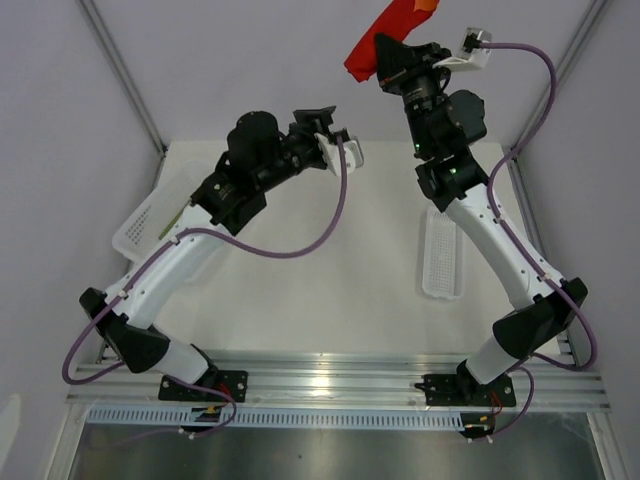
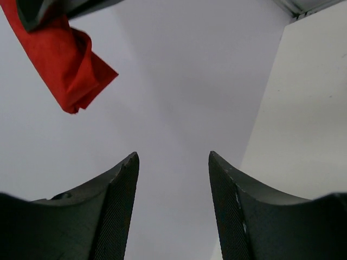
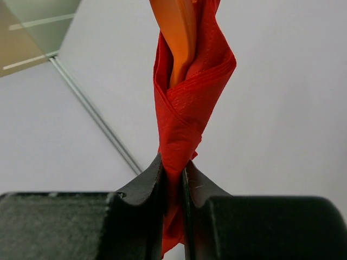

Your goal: Place the utensils on the paper napkin and roll it up

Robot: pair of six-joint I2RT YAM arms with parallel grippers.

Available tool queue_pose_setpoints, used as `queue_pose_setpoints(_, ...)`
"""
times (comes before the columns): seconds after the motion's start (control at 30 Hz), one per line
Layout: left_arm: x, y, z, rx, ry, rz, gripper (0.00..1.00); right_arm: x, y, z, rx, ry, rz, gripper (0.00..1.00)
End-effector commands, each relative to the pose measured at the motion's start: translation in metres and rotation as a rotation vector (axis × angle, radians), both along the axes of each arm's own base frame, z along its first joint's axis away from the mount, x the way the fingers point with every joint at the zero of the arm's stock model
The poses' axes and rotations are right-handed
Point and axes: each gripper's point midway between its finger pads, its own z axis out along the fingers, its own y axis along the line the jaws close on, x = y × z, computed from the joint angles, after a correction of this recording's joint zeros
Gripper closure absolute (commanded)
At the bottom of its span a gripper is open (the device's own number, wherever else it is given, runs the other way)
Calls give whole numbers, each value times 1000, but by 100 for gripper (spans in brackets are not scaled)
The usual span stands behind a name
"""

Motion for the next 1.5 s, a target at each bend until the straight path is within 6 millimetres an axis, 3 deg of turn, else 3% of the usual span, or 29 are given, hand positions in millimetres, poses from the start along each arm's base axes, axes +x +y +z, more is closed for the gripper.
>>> queue_pose_setpoints(0.0, -21, 4, 55, 25, -396, -2, 42, 4, -9, -5, 69, 74, -58, 100)
queue_pose_setpoints(0.17, -36, -12, 69, 33, -504, -38, 46, 6, -9, -22, 100, 119, -61, 100)
queue_pose_setpoints(0.27, -43, -27, 63, 61, -528, -71, 53, 4, -6, -26, 110, 130, -48, 100)
queue_pose_setpoints(0.4, -39, -27, 63, 95, -562, -42, 57, 2, -6, -31, 100, 139, -44, 100)
queue_pose_setpoints(0.57, -29, -28, 44, 198, -562, -30, 60, -7, -10, -29, 127, 114, -31, 100)
queue_pose_setpoints(0.77, -18, -19, 28, 292, -583, 9, 57, -24, -20, -17, 155, 74, -19, 100)
queue_pose_setpoints(0.93, -17, -23, 18, 320, -562, -8, 57, -32, -16, -11, 151, 47, 15, 100)
queue_pose_setpoints(1.2, -16, -21, 22, 330, -591, 19, 60, -34, -9, -12, 127, 38, 28, 100)
queue_pose_setpoints(1.37, -22, -23, 46, 280, -667, 26, 60, -31, -6, -14, 120, 37, 32, 100)
queue_pose_setpoints(1.47, -18, -28, 44, 300, -686, 24, 61, -33, -2, -13, 113, 27, 48, 100)
